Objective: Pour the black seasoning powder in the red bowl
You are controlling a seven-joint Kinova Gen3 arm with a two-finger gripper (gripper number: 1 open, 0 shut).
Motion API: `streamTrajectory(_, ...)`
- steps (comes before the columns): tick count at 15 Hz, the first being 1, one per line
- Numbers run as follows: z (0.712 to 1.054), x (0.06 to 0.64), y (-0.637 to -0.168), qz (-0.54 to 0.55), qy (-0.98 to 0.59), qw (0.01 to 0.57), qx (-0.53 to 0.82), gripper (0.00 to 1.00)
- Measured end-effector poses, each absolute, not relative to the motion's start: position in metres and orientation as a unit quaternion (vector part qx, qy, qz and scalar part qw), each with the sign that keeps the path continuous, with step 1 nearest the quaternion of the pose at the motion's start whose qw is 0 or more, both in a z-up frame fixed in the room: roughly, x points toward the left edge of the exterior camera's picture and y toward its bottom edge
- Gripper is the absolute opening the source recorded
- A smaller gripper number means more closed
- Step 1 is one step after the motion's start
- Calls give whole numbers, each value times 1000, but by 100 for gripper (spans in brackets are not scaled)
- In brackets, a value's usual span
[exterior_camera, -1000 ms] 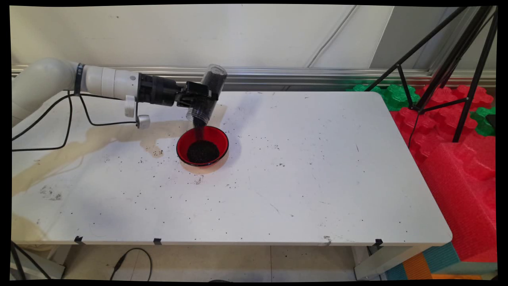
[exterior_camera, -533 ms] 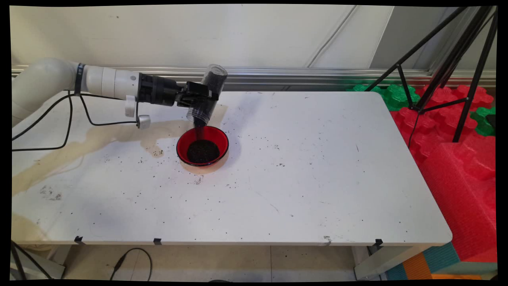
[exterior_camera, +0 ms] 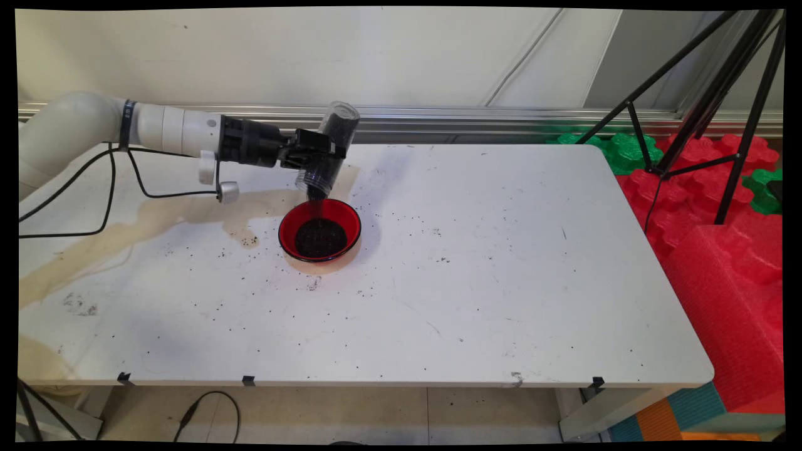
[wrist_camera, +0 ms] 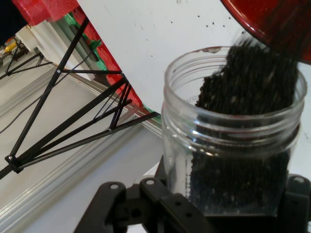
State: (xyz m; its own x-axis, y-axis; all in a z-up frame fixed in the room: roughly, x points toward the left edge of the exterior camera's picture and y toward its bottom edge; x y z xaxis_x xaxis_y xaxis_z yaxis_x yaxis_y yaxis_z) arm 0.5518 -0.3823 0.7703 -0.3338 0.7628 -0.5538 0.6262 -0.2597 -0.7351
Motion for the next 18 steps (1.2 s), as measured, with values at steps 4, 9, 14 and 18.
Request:
streamTrajectory(4, 770, 551, -383, 548, -605, 61, -575, 0)
streamTrajectory(9, 769, 550, -384, 547, -604, 60, -576, 0)
streamTrajectory(14, 768, 549, -385, 547, -604, 59, -577, 0)
streamTrajectory(18, 768, 549, -386, 546, -604, 59, -577, 0)
